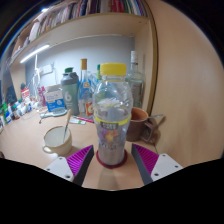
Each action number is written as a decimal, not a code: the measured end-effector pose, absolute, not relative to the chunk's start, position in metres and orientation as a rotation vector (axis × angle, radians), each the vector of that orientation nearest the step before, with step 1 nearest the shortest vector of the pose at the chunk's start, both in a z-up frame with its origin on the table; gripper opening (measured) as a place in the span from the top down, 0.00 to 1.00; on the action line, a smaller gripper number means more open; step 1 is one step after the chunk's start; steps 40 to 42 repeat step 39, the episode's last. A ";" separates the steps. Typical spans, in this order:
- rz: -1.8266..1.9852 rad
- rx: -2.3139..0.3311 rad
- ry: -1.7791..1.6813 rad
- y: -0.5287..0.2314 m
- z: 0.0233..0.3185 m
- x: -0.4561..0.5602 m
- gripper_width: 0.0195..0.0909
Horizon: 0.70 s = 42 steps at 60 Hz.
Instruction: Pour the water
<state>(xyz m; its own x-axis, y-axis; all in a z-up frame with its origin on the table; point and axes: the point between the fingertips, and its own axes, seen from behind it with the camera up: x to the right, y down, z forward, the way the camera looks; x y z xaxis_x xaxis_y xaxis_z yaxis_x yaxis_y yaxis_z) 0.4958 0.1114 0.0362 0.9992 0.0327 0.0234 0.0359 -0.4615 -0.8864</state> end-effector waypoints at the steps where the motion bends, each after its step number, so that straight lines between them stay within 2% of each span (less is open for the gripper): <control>1: -0.007 -2.054 -0.045 0.104 0.038 0.496 0.10; 11: -0.032 -2.076 0.032 0.023 0.064 0.487 0.09; 36: -0.005 -2.011 0.186 -0.183 0.203 0.390 0.10; 42: -0.005 -2.011 0.192 -0.201 0.213 0.379 0.10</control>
